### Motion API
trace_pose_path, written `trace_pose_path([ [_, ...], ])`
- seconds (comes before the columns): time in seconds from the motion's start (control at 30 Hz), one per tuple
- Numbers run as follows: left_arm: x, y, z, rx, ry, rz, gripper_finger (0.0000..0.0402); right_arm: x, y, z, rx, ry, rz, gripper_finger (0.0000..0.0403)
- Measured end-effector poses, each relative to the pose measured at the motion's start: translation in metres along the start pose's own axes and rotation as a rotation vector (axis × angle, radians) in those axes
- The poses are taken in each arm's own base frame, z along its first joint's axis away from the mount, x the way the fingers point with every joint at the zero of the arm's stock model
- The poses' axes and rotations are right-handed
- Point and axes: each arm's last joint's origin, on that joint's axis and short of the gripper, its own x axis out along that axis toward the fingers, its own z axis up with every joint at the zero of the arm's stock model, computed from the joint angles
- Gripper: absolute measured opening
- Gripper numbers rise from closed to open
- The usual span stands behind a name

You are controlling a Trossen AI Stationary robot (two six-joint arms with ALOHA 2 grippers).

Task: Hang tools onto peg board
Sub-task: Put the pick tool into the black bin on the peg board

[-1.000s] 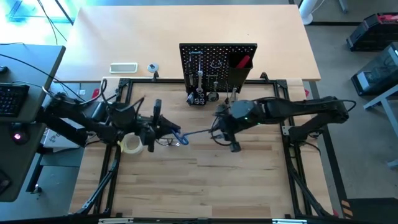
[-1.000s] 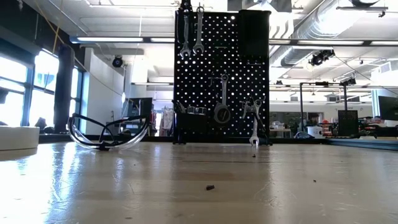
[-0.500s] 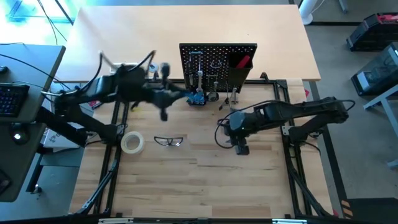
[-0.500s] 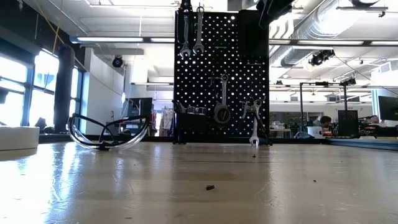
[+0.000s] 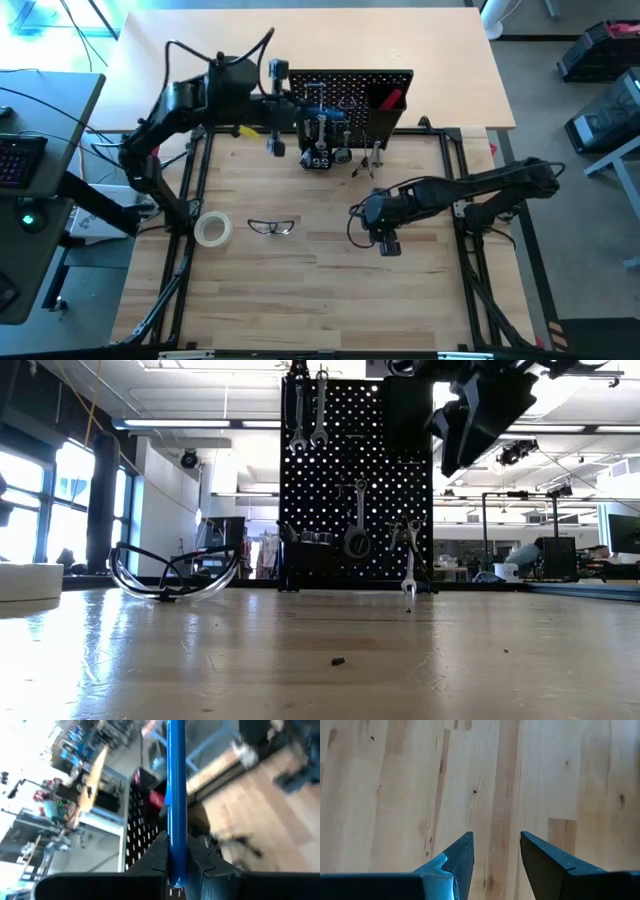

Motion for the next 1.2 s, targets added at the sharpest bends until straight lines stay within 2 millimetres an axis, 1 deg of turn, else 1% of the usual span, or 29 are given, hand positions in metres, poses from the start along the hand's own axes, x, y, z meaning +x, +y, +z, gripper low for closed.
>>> trace_pose_path([
  [0.07,0.006,0.002,-0.008,0.024,0.028,-0.018,0.0012,0.002,0.000,-0.001,-0.005,-0.007,0.000,0.0156],
  [0.1,0.007,0.005,-0.010,0.018,0.027,-0.018,0.0012,0.003,0.000,0.000,-0.006,-0.018,0.001,0.0156],
  [0.3,0.013,0.017,-0.026,-0.059,0.015,-0.049,0.0012,0.002,0.000,0.007,-0.029,-0.091,-0.004,0.0156],
  [0.4,0.015,0.017,-0.029,-0.066,0.025,-0.062,0.0012,0.002,0.000,0.008,-0.030,-0.096,-0.004,0.0156],
  [0.53,0.010,0.014,-0.029,-0.069,0.034,-0.094,0.0012,0.002,0.000,0.008,-0.038,-0.104,-0.005,0.0156],
  [0.63,0.010,0.008,-0.030,-0.063,0.057,-0.147,0.0012,0.000,0.000,0.013,-0.058,-0.154,-0.005,0.0156],
  [0.7,0.010,0.004,-0.028,-0.059,0.056,-0.171,0.0012,-0.006,-0.001,0.016,-0.069,-0.192,-0.008,0.0156],
  [0.77,0.010,0.002,-0.026,-0.055,0.051,-0.181,0.0012,-0.018,-0.002,0.022,-0.074,-0.245,-0.012,0.0156],
  [0.87,0.009,0.000,-0.026,-0.052,0.053,-0.196,0.0012,-0.044,-0.003,0.029,-0.089,-0.333,-0.047,0.0155],
  [1.03,0.011,-0.001,-0.027,-0.051,0.064,-0.203,0.0012,-0.101,-0.002,0.036,-0.149,-0.509,-0.118,0.0143],
  [1.1,0.016,-0.002,-0.027,-0.049,0.071,-0.212,0.0012,-0.125,-0.004,0.037,-0.174,-0.579,-0.188,0.0137],
  [1.2,0.027,-0.005,-0.029,-0.044,0.088,-0.230,0.0012,-0.156,-0.008,0.040,-0.198,-0.648,-0.336,0.0130],
])
